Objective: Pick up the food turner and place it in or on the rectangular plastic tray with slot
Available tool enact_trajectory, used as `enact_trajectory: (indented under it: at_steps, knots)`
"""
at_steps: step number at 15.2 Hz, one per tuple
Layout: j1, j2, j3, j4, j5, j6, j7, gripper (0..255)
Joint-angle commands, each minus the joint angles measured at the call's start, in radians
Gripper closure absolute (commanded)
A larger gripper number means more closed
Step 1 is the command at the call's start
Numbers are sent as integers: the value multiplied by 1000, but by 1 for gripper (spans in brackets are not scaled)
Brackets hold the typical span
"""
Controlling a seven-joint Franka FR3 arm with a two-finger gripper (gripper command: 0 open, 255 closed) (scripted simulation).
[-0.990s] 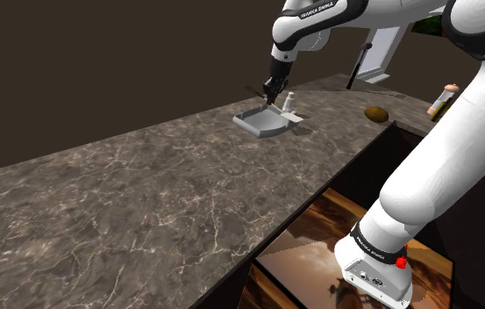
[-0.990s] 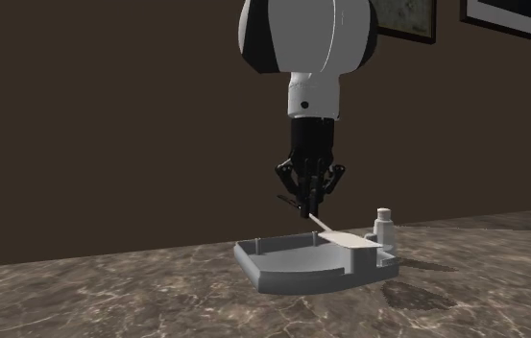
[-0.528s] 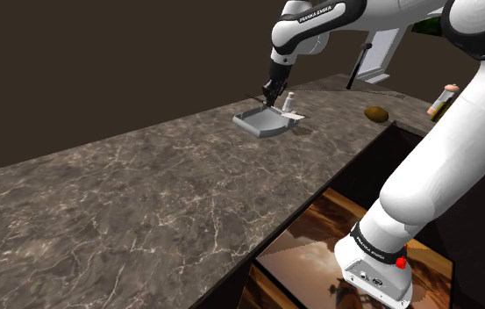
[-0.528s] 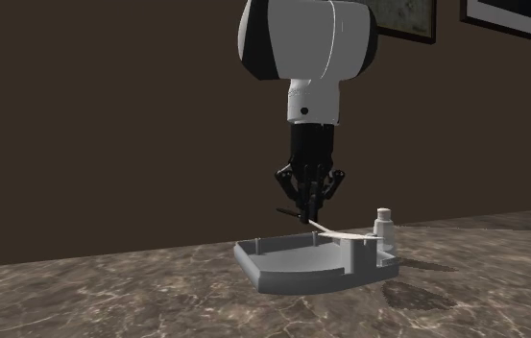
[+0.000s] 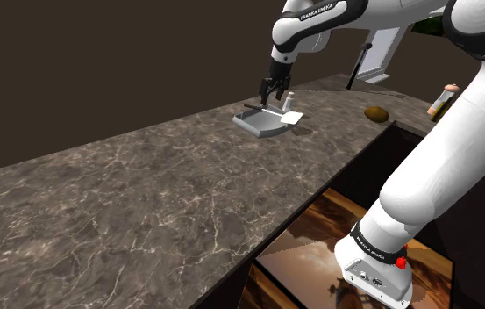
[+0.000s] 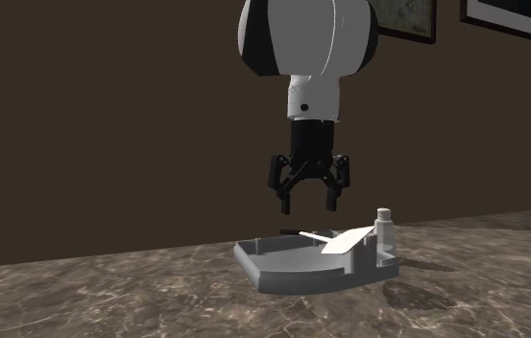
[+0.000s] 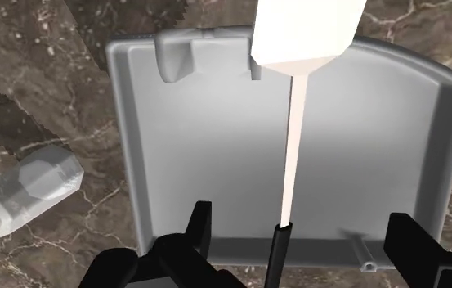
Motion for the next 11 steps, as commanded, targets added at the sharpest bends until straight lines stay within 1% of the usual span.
enact_trajectory:
  at_steps: [1, 3, 11]
  knots:
    - [0, -19, 0, 31, -2, -51, 2, 0]
    - [0, -37, 0, 71, -4, -109, 3, 0]
    - [0, -37, 0, 71, -4, -109, 3, 0]
